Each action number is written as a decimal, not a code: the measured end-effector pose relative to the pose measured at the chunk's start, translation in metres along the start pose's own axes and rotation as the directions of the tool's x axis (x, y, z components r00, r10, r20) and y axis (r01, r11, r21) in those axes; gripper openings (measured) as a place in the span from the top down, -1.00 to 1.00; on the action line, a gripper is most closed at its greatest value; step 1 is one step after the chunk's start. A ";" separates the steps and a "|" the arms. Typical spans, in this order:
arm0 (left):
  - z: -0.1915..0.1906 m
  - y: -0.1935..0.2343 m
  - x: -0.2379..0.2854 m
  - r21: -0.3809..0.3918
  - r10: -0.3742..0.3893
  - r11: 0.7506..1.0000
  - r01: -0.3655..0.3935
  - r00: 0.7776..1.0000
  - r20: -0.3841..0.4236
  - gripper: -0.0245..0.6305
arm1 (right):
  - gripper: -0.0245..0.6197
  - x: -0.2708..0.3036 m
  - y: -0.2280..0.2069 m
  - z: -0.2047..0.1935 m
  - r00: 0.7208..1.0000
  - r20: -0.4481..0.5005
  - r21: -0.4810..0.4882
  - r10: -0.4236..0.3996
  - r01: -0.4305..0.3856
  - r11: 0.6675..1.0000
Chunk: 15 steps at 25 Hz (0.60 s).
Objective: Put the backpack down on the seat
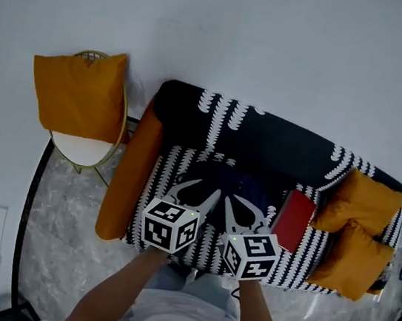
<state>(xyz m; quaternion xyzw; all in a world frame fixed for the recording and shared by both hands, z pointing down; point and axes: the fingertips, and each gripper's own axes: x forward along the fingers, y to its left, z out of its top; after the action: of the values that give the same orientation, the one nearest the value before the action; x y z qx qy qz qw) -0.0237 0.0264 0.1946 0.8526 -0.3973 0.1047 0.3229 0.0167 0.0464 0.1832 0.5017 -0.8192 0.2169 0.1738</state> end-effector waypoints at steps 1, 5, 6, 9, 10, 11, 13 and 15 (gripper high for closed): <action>0.002 -0.010 0.002 0.015 -0.010 1.000 0.010 1.000 0.000 0.42 | 0.92 -0.007 -0.006 0.005 1.000 0.013 -0.004 -0.011 0.012 1.000; 0.009 -0.045 0.010 0.060 -0.050 0.997 0.051 0.999 -0.005 0.50 | 0.92 -0.035 -0.026 0.025 0.996 0.069 -0.014 -0.055 0.056 0.998; 0.013 -0.055 0.013 0.075 -0.065 0.995 0.065 0.998 -0.007 0.51 | 0.92 -0.042 -0.031 0.030 0.994 0.084 -0.009 -0.065 0.066 0.998; 0.023 -0.085 0.017 0.102 -0.083 0.991 0.082 0.997 -0.001 0.58 | 0.92 -0.065 -0.041 0.039 0.992 0.100 0.001 -0.080 0.080 0.997; 0.025 -0.093 0.017 0.110 -0.082 0.991 0.081 0.997 0.003 0.61 | 0.92 -0.072 -0.043 0.040 0.991 0.103 0.000 -0.082 0.083 0.997; 0.027 -0.100 0.018 0.119 -0.082 0.990 0.081 0.997 0.005 0.63 | 0.92 -0.078 -0.046 0.042 0.991 0.107 -0.001 -0.084 0.085 0.996; 0.030 -0.114 0.021 0.136 -0.085 0.987 0.084 0.996 0.003 0.66 | 0.92 -0.090 -0.052 0.044 0.989 0.116 -0.004 -0.090 0.091 0.996; 0.033 -0.126 0.022 0.154 -0.084 0.985 0.083 0.996 0.000 0.66 | 0.92 -0.101 -0.057 0.048 0.987 0.126 -0.007 -0.097 0.099 0.995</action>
<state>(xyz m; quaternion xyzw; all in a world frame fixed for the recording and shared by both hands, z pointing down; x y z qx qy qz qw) 0.0825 0.0522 0.1200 0.8912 -0.3530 0.1185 0.2590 0.1082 0.0731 0.1021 0.5529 -0.8041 0.1709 0.1359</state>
